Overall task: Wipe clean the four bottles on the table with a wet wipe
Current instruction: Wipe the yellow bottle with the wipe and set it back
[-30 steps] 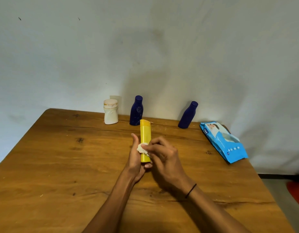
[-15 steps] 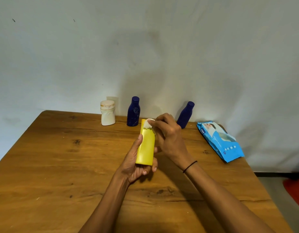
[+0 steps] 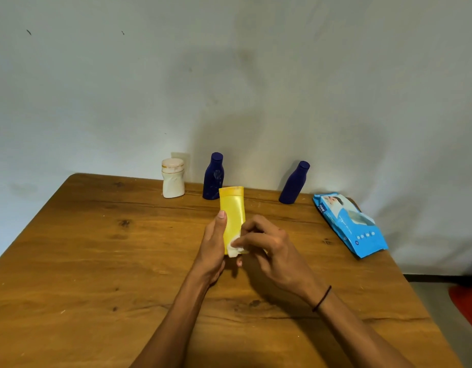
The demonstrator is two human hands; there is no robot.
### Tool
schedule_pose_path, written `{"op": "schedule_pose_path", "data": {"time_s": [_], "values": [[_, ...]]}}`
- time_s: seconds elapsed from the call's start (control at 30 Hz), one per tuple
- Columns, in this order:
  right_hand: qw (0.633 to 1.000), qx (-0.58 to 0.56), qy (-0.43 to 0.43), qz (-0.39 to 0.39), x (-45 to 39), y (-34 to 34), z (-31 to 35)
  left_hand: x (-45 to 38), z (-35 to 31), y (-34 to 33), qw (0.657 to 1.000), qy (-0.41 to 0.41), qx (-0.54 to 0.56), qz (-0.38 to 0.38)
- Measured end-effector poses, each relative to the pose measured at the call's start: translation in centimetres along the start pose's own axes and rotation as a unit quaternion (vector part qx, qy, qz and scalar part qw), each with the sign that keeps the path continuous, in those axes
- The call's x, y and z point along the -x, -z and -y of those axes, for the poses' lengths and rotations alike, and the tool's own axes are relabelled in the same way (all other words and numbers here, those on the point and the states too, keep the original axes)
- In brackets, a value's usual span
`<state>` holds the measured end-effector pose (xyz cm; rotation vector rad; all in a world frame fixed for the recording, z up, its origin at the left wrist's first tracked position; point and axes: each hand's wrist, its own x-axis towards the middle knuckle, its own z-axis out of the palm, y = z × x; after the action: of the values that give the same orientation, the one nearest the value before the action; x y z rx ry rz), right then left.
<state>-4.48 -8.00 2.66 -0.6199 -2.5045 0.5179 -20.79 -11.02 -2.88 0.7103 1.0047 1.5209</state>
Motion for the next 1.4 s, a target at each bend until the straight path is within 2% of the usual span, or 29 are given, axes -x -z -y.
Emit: {"op": "schedule_pose_path", "data": {"time_s": [0.07,0.23,0.33,0.47,0.53,0.73,0.83,0.93,1.0,1.07,1.2,1.4], "values": [[1.0,0.0,-0.004,-0.026,0.0,0.0,-0.8,0.1,0.1,-0.2,1.0,-0.002,-0.026,0.009],[0.987,0.035,-0.021,-0.156,-2.8,0.1,-2.4,0.5,0.0,-0.5,0.994,-0.019,-0.05,0.097],[0.975,0.009,-0.062,-0.212,-5.0,0.2,-2.8,0.4,0.0,-0.5,0.994,-0.013,-0.043,0.097],[0.958,-0.081,-0.114,-0.252,-5.3,-0.5,-2.3,0.3,-0.1,-0.3,0.995,-0.009,-0.043,0.089],[0.952,-0.134,-0.135,-0.24,-4.6,-0.9,-2.0,0.4,-0.2,-0.3,0.996,-0.01,-0.035,0.077],[0.959,-0.214,-0.131,-0.129,-0.2,-2.1,-0.3,0.4,-0.2,-0.1,0.999,-0.01,-0.044,0.008],[0.973,-0.189,-0.102,-0.082,0.7,-1.4,-0.6,0.3,0.4,-0.3,0.998,-0.006,-0.07,-0.005],[0.991,-0.111,-0.064,-0.025,0.7,-0.8,-1.2,-0.1,0.8,-0.4,0.996,-0.014,-0.085,-0.036],[0.995,-0.086,-0.05,-0.015,0.5,-0.6,-1.7,0.0,0.7,-0.4,0.995,-0.016,-0.092,-0.027],[0.995,-0.069,-0.055,-0.042,0.1,-0.7,-2.1,0.2,0.5,-0.6,0.996,-0.013,-0.093,0.006],[0.986,-0.022,-0.08,-0.147,-1.8,-0.7,-3.4,0.3,0.5,-0.7,0.993,-0.02,-0.094,0.068],[0.93,-0.139,-0.174,-0.291,-5.0,-1.4,-3.0,0.2,0.5,-0.5,0.99,-0.031,-0.108,0.091]]}}
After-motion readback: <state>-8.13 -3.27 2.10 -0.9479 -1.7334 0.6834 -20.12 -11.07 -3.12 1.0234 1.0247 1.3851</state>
